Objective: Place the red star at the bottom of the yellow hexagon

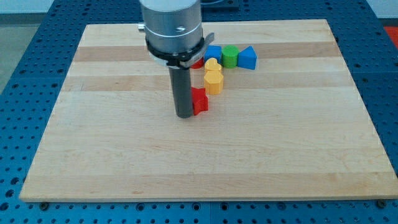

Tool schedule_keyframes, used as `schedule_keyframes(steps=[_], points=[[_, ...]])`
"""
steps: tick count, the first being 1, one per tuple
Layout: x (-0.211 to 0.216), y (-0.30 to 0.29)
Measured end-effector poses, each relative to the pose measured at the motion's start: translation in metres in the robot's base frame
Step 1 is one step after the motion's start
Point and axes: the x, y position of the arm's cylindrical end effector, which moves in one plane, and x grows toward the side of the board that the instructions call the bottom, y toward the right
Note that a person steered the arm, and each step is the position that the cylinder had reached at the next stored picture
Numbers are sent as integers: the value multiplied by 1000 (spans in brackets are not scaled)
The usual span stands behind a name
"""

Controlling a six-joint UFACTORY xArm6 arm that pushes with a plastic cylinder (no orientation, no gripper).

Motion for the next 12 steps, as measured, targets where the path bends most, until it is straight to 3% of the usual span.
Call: schedule_keyframes(steps=[3,5,7,12], points=[[0,9],[-8,-32],[-26,-26],[-28,-1]])
